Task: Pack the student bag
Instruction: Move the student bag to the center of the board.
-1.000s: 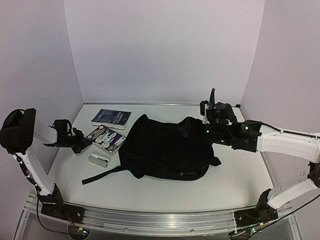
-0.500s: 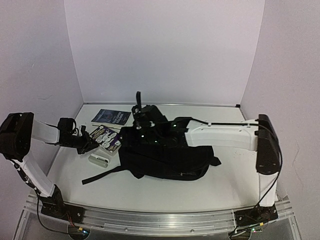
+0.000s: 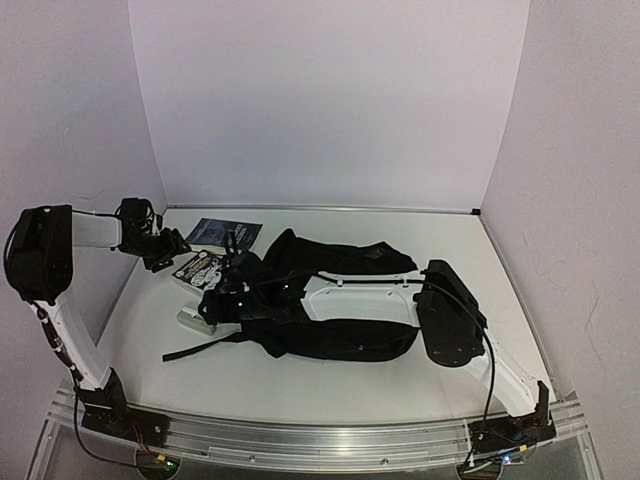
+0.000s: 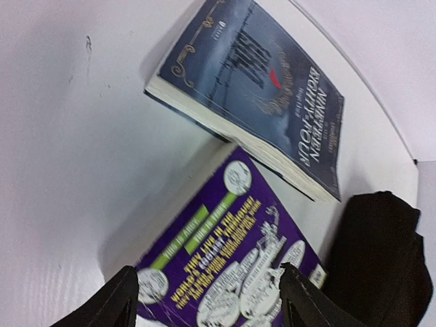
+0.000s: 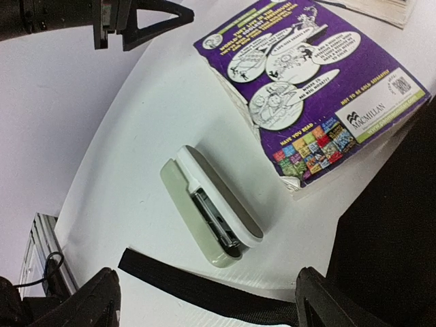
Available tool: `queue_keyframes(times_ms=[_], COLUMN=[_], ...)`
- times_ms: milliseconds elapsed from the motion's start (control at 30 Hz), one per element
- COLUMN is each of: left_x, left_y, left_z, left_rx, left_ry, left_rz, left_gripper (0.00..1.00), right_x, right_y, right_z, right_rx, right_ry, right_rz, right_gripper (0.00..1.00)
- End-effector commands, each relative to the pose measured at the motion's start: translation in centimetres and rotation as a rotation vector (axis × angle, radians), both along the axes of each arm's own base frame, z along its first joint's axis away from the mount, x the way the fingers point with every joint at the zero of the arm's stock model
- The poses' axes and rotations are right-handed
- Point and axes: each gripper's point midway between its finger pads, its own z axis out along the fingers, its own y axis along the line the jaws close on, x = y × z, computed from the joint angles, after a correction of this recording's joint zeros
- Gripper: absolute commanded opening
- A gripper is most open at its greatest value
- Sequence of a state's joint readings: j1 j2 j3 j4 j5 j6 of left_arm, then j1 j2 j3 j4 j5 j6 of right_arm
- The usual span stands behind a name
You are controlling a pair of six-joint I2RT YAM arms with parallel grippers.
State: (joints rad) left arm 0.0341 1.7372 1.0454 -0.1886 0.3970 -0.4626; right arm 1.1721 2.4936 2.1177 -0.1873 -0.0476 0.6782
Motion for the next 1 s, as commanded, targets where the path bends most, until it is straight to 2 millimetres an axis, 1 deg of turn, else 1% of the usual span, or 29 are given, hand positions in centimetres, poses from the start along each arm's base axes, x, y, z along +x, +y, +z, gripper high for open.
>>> queue_keyframes(times_ms=[0,100,200,267,300,367,467,533,633,667,767,833,867,967], left_x=[2.0,2.8,3.1,3.0,2.8,2.2,0.6,-0.6,-3.0,-4.0,-6.2,-7.0,-7.1,-7.3], left_y=[2.3,1.6,0.1,-0.3,-1.4,-2.7,-4.5,-6.1,-8.9,-9.7,-11.6,-11.6,-11.1,-9.9], left_z=[-2.3,-3.2,-3.8,-3.9,-3.9,-4.0,-3.9,-3.6,-2.6,-2.5,-0.8,-0.2,-0.1,-0.9], left_rx=[0.16,0.148,0.14,0.147,0.147,0.145,0.136,0.102,0.002,-0.026,-0.098,-0.117,-0.101,-0.053], left_ry=[0.055,0.063,0.061,0.059,0.058,0.063,0.063,0.055,0.03,0.03,0.005,0.002,0.01,0.079], left_rz=[0.005,-0.038,-0.097,-0.126,-0.156,-0.188,-0.231,-0.262,-0.321,-0.335,-0.378,-0.363,-0.337,-0.266], left_gripper=[0.71,0.72,0.72,0.72,0.71,0.71,0.7,0.69,0.68,0.67,0.66,0.67,0.67,0.68], right_x=[1.9,3.0,3.7,4.0,4.2,4.3,4.4,4.2,4.3,4.3,4.3,4.3,4.3,4.5], right_y=[-2.2,-4.8,-7.5,-8.9,-9.5,-10.7,-12.1,-13.1,-14.9,-15.5,-17.0,-17.6,-17.7,-17.5], right_z=[-3.3,-4.1,-4.8,-4.6,-4.6,-4.8,-4.4,-4.7,-4.6,-4.6,-4.0,-3.7,-3.6,-4.0], right_rx=[-0.054,-0.096,-0.136,-0.149,-0.156,-0.17,-0.182,-0.197,-0.204,-0.208,-0.205,-0.203,-0.203,-0.206], right_ry=[0.069,0.082,0.092,0.094,0.095,0.101,0.103,0.115,0.135,0.14,0.15,0.153,0.156,0.167], right_rz=[-0.165,-0.239,-0.3,-0.327,-0.34,-0.362,-0.386,-0.403,-0.441,-0.454,-0.479,-0.484,-0.483,-0.468], right_gripper=[0.85,0.85,0.85,0.85,0.85,0.84,0.85,0.84,0.84,0.84,0.84,0.84,0.84,0.84])
